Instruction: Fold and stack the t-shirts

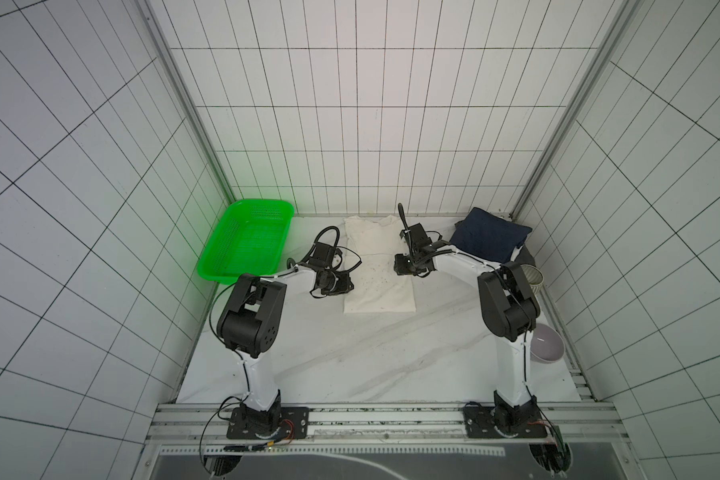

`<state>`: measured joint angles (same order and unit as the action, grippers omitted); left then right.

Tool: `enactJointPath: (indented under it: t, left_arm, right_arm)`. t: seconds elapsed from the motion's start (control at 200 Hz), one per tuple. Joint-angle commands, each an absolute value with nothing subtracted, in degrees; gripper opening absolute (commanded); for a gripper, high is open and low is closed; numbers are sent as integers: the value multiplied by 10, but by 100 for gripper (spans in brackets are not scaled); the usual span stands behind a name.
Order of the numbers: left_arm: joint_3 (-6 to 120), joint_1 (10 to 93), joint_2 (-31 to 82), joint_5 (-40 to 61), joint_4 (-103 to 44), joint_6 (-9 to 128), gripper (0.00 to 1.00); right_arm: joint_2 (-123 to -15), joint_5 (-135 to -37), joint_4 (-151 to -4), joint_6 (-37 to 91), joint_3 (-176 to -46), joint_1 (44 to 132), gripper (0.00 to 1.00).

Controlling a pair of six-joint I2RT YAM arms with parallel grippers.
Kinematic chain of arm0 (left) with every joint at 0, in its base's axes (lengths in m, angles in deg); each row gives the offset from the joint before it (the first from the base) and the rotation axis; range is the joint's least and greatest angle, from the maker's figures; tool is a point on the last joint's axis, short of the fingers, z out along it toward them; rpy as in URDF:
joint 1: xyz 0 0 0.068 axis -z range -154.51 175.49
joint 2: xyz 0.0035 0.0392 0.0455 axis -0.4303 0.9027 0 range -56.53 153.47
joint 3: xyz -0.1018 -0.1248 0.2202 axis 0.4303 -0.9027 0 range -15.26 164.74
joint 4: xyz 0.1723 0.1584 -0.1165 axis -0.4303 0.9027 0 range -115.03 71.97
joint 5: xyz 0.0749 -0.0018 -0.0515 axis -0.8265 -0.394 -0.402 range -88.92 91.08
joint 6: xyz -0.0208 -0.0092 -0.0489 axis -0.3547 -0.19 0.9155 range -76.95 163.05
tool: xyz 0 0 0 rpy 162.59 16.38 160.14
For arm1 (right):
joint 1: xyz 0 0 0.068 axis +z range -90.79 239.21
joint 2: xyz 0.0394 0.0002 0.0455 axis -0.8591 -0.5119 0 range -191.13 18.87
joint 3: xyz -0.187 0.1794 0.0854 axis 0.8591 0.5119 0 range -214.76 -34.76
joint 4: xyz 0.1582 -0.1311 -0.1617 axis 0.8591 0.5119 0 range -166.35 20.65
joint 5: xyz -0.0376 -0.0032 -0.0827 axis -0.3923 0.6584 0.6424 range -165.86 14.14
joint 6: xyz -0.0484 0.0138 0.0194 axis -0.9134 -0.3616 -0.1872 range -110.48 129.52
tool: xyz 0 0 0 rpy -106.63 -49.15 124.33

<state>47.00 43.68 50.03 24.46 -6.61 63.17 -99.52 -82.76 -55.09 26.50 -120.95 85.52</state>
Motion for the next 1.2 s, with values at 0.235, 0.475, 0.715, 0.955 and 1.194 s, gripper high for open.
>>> enactJointPath:
  t: [0.235, 0.475, 0.715, 0.955, 1.194]
  left_arm:
    - [319, 428, 355, 222, -111, 667, 38]
    - [249, 461, 314, 242, -154, 691, 47]
    - [243, 475, 343, 253, -196, 709, 47]
    - [269, 474, 389, 238, -199, 705, 43]
    - [264, 473, 393, 258, -212, 706, 19]
  right_arm:
    - [-825, -822, -631, 330, -933, 905, 42]
    - [-762, -842, -683, 371, -825, 923, 50]
    - [-762, -825, -693, 384, -814, 924, 51]
    - [-777, -785, -674, 383, -825, 921, 54]
    - [-802, -787, -667, 376, -832, 944, 36]
